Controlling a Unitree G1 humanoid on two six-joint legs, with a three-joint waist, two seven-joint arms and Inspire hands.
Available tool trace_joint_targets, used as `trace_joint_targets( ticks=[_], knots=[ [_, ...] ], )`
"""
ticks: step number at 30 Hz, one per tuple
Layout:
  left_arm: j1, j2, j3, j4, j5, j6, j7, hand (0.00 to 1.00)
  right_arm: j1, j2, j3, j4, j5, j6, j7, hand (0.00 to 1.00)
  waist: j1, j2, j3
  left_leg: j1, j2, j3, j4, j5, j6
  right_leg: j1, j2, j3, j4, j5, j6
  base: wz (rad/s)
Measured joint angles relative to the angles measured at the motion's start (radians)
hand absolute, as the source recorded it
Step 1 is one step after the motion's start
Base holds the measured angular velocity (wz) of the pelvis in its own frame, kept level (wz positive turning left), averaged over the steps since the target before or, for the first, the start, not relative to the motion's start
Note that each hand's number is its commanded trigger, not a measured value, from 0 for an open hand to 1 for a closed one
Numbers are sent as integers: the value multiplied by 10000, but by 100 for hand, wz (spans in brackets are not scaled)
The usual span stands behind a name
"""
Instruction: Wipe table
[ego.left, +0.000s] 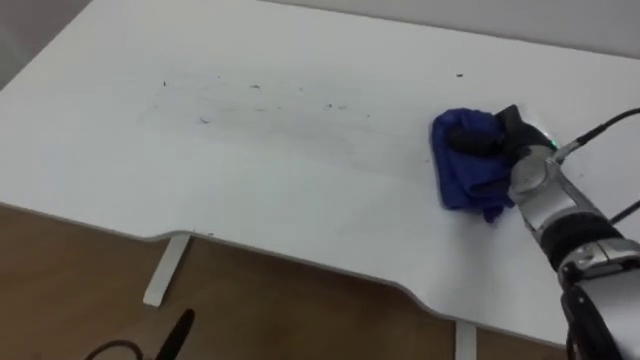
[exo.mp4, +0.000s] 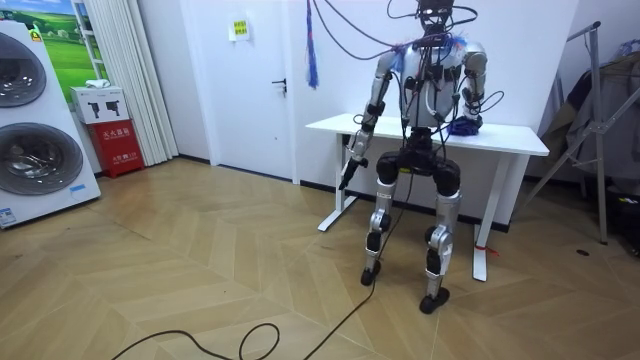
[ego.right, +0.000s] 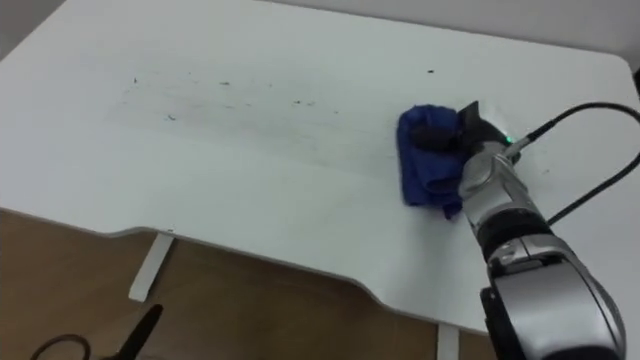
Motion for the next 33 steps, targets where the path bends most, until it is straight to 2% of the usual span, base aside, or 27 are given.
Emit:
trace_joint_targets(
  ticks=[1,6,8,10,14,16,18,20,22,25,33],
  knots=[
    [4,83,7,-37,-10,-2,0,0,219,-114,-107,-53,3,-58,-10,0,-74,-1,-1,56,-30,-122,-2,-3,-1,138,-17,-153,-18,-26,30,26],
    [7,333,24,-552,-18,-11,0,0,1225,-121,-559,-590,-469,-189,-99,0,-304,-41,-13,632,-104,-242,-86,-74,-19,797,-49,-228,-158,-232,149,10],
    [-71,336,17,-677,-116,-89,1,0,1576,-110,-557,-790,-593,-136,-58,0,-437,-74,-33,918,-107,-235,-155,-115,-28,1023,-49,-219,-175,-285,180,-2],
    [-274,316,5,-683,-243,-136,-7,0,1932,13,-550,-968,-637,-170,-6,0,-573,-177,-125,1182,-105,-165,-209,-143,-36,1208,-40,-130,-181,-325,192,-11],
    [-312,294,9,-863,-235,-341,-9,0,2323,253,-557,-1449,-844,-127,60,0,-686,-185,-134,1670,-94,65,-223,-293,3,1587,-46,111,-200,-337,211,-18],
    [-305,301,15,-912,-232,-343,-7,0,2758,395,-555,-2135,-1223,10,87,0,-790,-144,-156,1842,-85,196,-199,-383,16,1681,-48,225,-191,-342,220,-18],
    [-286,301,14,-914,-236,-345,-7,0,3046,394,-557,-2652,-1281,0,212,0,-810,-113,-155,1949,-53,371,-224,-408,17,1672,-40,396,-164,-341,220,-23],
    [-195,292,22,-916,-240,-347,-9,0,3398,384,-562,-3220,-1340,21,326,0,-846,-62,-190,2021,-28,457,-226,-443,18,1687,-30,464,-152,-341,220,-17],
    [-112,255,52,-1010,-310,-341,-23,0,3953,380,-593,-4259,-1556,172,435,0,-1009,-26,-210,2086,-25,495,-252,-445,19,1712,-27,525,-150,-341,220,-6],
    [-85,238,52,-1288,-329,-340,-35,0,4554,393,-587,-5408,-1696,215,486,0,-1052,49,-214,2271,-8,704,-301,-469,26,1752,-20,737,-127,-341,220,-18],
    [-62,65,451,-2081,-299,-387,-167,0,5169,396,-646,-6845,-1986,298,515,0,-1298,142,-212,2479,2,967,-365,-517,50,1788,-22,988,-86,-341,239,-10]
  ],
)
